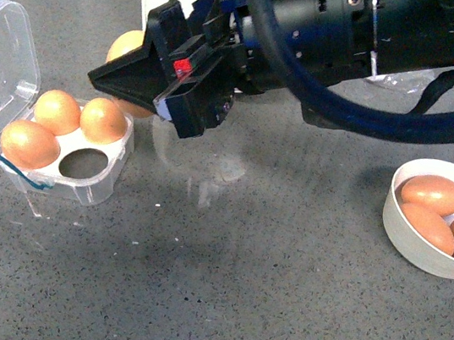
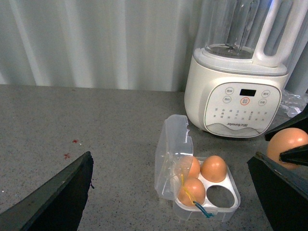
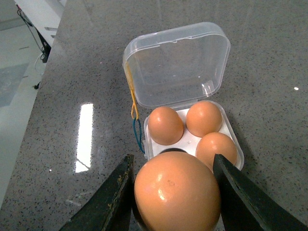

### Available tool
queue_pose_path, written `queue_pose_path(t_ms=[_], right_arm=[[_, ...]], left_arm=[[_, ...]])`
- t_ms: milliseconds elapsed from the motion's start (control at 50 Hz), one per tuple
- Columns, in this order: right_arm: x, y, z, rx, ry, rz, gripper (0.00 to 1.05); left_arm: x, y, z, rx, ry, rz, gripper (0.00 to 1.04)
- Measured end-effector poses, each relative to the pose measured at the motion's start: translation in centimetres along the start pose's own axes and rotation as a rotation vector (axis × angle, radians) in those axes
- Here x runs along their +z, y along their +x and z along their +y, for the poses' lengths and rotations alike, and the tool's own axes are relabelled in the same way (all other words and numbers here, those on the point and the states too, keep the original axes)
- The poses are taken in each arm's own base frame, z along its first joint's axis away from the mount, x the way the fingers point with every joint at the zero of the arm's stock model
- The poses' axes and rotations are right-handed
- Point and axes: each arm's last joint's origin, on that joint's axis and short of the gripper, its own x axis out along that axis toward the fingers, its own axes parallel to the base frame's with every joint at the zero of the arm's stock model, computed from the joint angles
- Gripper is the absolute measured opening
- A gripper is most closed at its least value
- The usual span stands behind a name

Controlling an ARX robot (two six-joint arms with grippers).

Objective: Put egg into box

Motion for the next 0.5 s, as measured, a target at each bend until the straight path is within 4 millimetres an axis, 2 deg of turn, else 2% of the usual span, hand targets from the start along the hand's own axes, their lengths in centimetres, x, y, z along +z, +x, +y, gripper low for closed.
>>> queue_pose_path(t_ms=[501], right_arm=[[-0.4, 2.9, -2.4, 0.124, -0.034, -0.026, 0.42]], left_arm=[[0.0, 0.0, 0.0, 0.0, 0.0, 0.0, 0.98]])
